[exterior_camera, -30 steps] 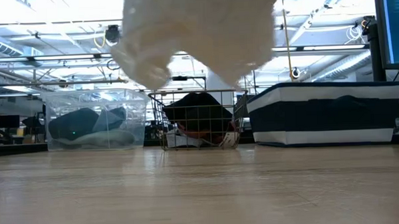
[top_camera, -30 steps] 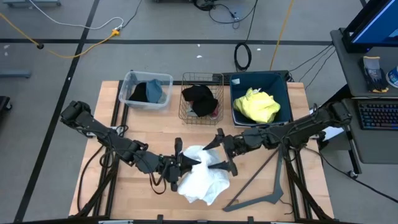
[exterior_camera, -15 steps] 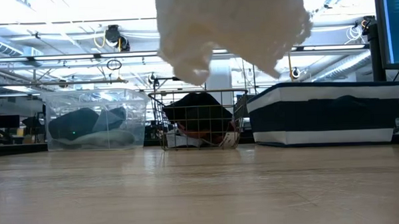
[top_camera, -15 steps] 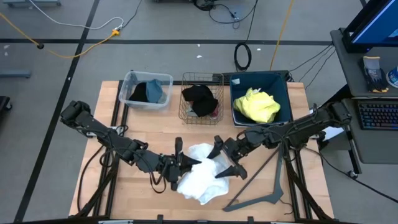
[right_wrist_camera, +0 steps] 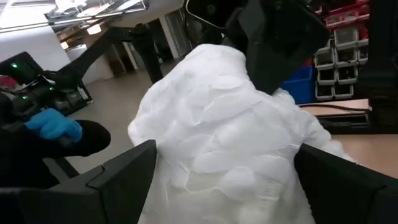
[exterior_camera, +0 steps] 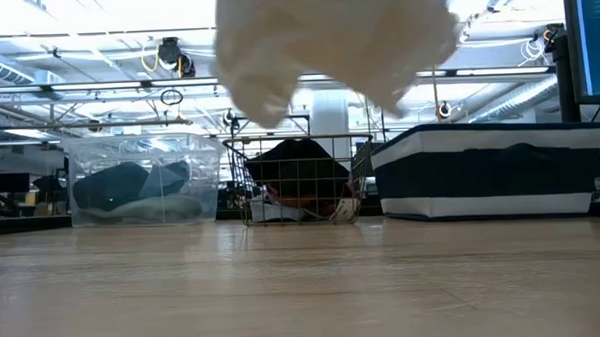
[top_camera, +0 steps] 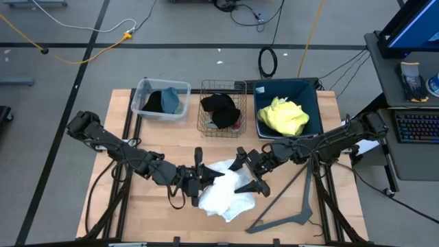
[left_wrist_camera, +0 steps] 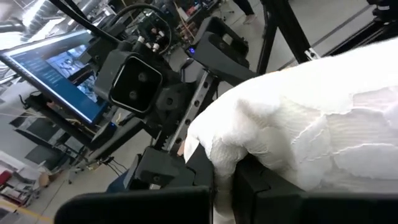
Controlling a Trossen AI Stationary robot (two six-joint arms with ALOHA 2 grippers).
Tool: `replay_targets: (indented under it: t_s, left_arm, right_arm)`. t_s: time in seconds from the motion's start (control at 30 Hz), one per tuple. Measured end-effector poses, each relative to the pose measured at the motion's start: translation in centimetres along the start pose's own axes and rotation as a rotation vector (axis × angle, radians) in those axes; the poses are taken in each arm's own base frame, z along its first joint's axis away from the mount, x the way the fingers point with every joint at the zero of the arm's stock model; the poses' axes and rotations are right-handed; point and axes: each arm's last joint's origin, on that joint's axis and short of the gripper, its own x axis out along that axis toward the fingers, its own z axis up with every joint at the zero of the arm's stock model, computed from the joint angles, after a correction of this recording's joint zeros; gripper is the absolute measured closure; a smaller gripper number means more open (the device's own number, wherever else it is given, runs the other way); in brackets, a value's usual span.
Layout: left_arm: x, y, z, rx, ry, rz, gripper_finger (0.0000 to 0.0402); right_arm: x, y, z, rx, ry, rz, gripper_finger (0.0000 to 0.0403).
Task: Pick & Place Cloths
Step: Put the white dress into the laundry organizer
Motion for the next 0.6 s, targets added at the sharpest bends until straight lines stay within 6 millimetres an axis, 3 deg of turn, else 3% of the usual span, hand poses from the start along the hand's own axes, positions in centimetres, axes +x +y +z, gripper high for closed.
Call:
replay_targets:
  t_s: [0.23,0.43,0.6]
  left_arm:
    - [1.8,0.3,-0.8,0.016,-0.034,0.03,0.0392]
    - [3.0,0.3,-1.6,0.044,-0.057,0.028,0.0392]
    - [3.2,0.5,-1.9,0.035,-0.044,0.017,0.0392]
  right_arm:
    - [0.1,-0.1,-0.2,-0.022,0.011,-0.017,0.0057]
    - [0.9,-0.9,-1.5,-0.013,0.062,-0.07,0.0059]
    - [1.5,-1.4,-2.4,-0.013,0.086,-0.08,0.0104]
